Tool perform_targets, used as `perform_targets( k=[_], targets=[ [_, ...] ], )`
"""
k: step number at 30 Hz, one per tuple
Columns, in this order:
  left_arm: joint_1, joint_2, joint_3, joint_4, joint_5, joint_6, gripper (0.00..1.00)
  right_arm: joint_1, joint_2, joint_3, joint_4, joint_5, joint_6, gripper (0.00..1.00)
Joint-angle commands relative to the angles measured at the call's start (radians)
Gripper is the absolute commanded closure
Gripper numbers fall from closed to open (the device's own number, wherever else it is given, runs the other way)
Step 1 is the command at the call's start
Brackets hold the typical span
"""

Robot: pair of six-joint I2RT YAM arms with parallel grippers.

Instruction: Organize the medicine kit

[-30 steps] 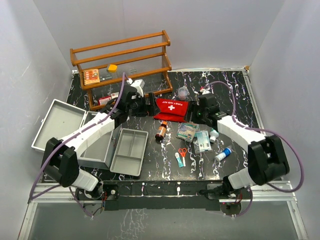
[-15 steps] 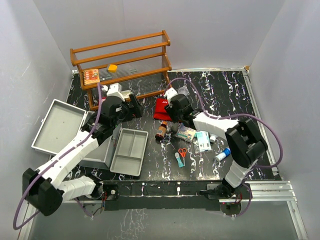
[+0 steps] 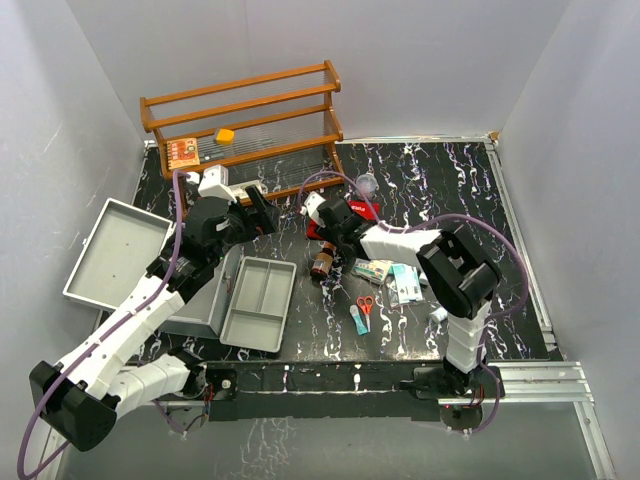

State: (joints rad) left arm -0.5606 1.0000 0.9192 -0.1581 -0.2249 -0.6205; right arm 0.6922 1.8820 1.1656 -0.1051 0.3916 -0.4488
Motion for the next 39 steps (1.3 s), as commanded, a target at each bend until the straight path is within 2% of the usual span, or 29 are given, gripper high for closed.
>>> perform_targets(
  k=[1,11,17,23,29,32,39],
  targets=[
    [-0.003,-0.014,0.007,0.006,-0.003,0.016,0.06,0.007,0.030,0.060,0.054,0.101,-0.048,0.51],
    [-0.003,-0.009,0.012,-0.004,-0.025,0.024,0.06,0.019,0.085,0.048,0.164,0.170,-0.101,0.60],
    [-0.002,0.005,0.016,-0.005,-0.023,0.024,0.05,0.021,0.120,0.050,0.194,0.162,-0.120,0.62],
    [-0.003,0.009,0.016,-0.009,-0.025,0.026,0.05,0.021,0.148,0.054,0.219,0.192,-0.128,0.69],
    [-0.003,0.013,0.017,-0.008,-0.024,0.027,0.05,0.021,0.123,0.049,0.245,0.206,-0.119,0.91],
    [-0.003,0.017,0.018,-0.006,-0.022,0.028,0.05,0.022,0.093,0.052,0.230,0.207,-0.104,0.99],
    [-0.003,0.035,0.014,0.005,0.006,0.019,0.05,0.021,-0.023,0.046,0.166,0.172,-0.030,1.00]
  ],
)
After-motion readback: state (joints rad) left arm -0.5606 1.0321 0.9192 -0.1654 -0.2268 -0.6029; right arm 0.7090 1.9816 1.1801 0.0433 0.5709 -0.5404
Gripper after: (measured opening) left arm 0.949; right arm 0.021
